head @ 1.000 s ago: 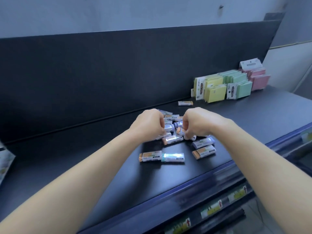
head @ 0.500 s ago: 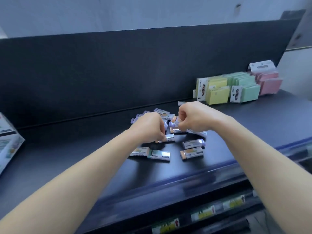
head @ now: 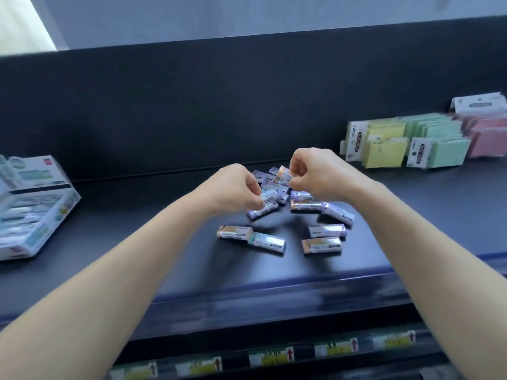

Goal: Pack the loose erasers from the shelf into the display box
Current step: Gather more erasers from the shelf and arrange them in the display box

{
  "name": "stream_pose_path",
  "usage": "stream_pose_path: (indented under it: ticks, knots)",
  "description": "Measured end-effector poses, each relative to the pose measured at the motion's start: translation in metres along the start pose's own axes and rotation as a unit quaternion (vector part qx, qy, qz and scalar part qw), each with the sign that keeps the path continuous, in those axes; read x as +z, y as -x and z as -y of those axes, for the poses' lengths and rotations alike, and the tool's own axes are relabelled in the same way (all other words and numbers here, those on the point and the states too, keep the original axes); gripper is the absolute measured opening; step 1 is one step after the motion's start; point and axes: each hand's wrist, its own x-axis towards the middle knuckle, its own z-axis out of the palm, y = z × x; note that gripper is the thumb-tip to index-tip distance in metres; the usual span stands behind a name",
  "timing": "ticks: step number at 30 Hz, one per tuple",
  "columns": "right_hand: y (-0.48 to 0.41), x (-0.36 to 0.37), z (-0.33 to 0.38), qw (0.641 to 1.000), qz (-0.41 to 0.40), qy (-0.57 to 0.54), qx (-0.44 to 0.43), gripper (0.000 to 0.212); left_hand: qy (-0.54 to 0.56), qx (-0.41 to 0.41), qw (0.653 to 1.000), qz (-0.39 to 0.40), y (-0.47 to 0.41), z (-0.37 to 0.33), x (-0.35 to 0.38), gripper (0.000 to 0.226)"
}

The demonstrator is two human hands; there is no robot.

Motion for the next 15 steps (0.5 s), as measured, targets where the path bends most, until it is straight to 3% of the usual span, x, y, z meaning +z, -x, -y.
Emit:
stream_pose_path:
  ticks: [8,15]
  knots:
    - [-0.026,0.027,0.067,0.999,0.009,-0.009,-0.047,0.01,0.211,-0.107,0.971,-0.025,0.037,0.062,-0.047,0.009]
    - [-0.038,0.075,0.161,0.996,0.034,-0.01,-0.087,0.013,0.223,-0.135,0.963,-0.063,0.083,0.146,-0.088,0.017]
